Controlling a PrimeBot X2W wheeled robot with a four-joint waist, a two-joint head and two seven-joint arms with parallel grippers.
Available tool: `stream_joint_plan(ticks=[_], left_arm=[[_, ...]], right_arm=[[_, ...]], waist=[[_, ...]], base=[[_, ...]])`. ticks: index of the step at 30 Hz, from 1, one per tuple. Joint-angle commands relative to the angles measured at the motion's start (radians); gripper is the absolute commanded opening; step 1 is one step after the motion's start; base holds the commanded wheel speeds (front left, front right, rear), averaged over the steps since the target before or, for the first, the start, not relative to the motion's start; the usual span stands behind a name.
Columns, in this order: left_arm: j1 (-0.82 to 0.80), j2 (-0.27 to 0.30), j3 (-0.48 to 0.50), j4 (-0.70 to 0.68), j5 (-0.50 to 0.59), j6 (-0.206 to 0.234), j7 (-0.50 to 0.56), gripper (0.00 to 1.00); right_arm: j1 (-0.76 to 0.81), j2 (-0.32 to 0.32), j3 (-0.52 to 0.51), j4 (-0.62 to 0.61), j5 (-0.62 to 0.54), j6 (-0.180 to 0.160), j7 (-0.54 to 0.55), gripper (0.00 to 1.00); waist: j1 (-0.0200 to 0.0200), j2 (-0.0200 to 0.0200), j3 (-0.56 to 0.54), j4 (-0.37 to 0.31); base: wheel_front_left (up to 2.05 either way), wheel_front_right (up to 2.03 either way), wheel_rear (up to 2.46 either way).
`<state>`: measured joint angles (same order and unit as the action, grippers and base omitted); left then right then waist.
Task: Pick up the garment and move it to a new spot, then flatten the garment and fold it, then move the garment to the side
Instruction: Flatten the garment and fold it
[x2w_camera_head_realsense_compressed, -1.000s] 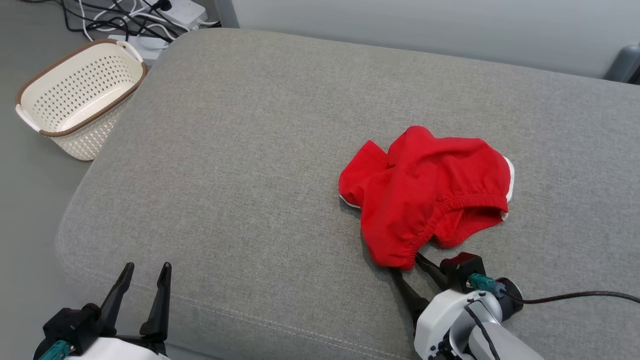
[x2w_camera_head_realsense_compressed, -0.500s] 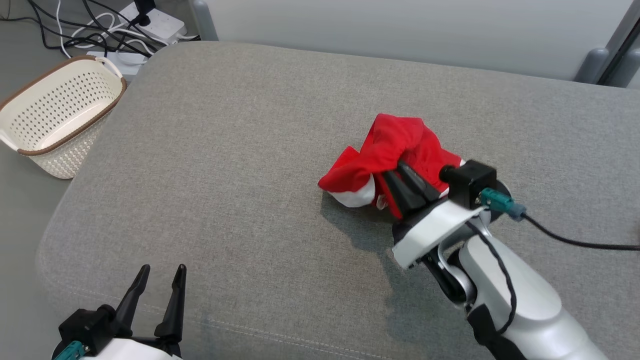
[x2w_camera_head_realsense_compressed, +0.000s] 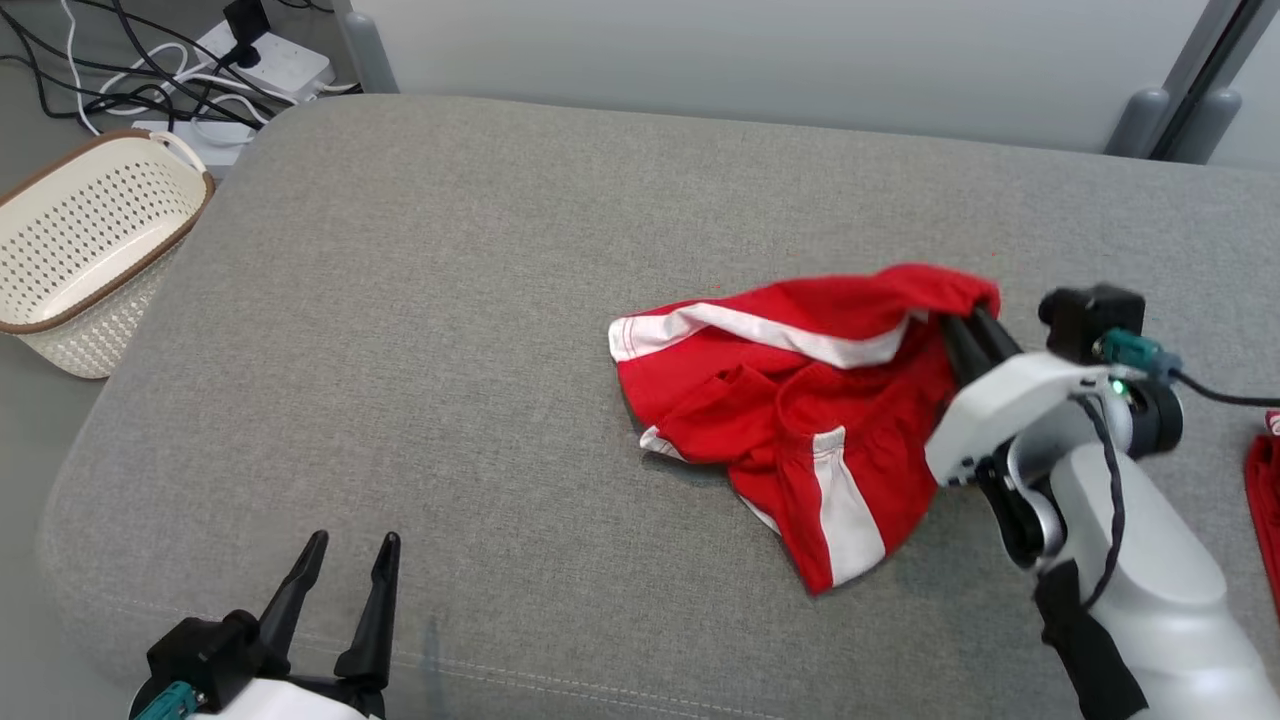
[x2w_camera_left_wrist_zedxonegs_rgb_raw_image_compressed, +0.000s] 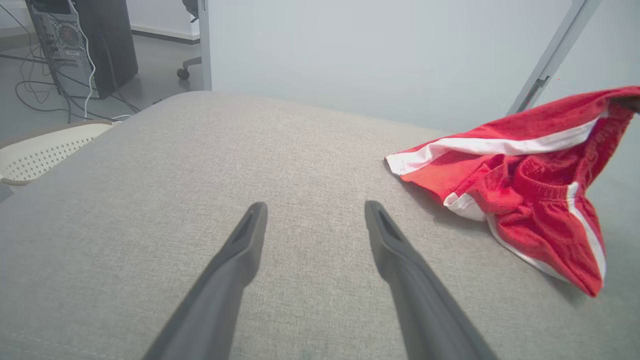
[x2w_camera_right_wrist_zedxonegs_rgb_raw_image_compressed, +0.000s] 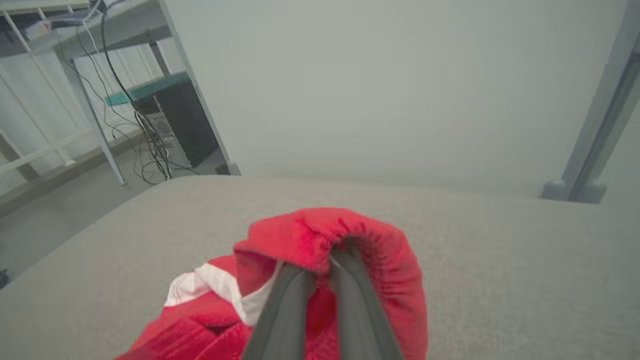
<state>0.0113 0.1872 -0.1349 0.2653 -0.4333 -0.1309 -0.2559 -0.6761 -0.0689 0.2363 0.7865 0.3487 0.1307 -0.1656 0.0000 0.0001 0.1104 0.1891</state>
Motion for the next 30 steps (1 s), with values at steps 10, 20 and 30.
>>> stream_joint_plan(ticks=[10,20,30], left_arm=[[-0.108,0.082,-0.032,-0.067,-0.036,0.0,-0.006,1.0],[-0.238,0.14,-0.133,-0.041,-0.097,0.0,-0.006,1.0],[-0.443,0.217,-0.294,0.134,-0.223,0.0,-0.006,1.0]], right_arm=[[0.097,-0.051,-0.091,0.074,-0.089,0.0,0.119,1.0],[0.206,-0.035,-0.08,-0.162,-0.143,0.0,0.097,1.0],[0.324,0.015,0.017,-0.314,-0.167,0.0,0.029,1.0]], waist=[[0.0,-0.0001,0.047,-0.076],[0.0,-0.0001,0.079,-0.214],[0.0,-0.0001,0.133,-0.334]], base=[[0.0,0.0,0.0],[0.0,0.0,0.0],[0.0,0.0,0.0]])
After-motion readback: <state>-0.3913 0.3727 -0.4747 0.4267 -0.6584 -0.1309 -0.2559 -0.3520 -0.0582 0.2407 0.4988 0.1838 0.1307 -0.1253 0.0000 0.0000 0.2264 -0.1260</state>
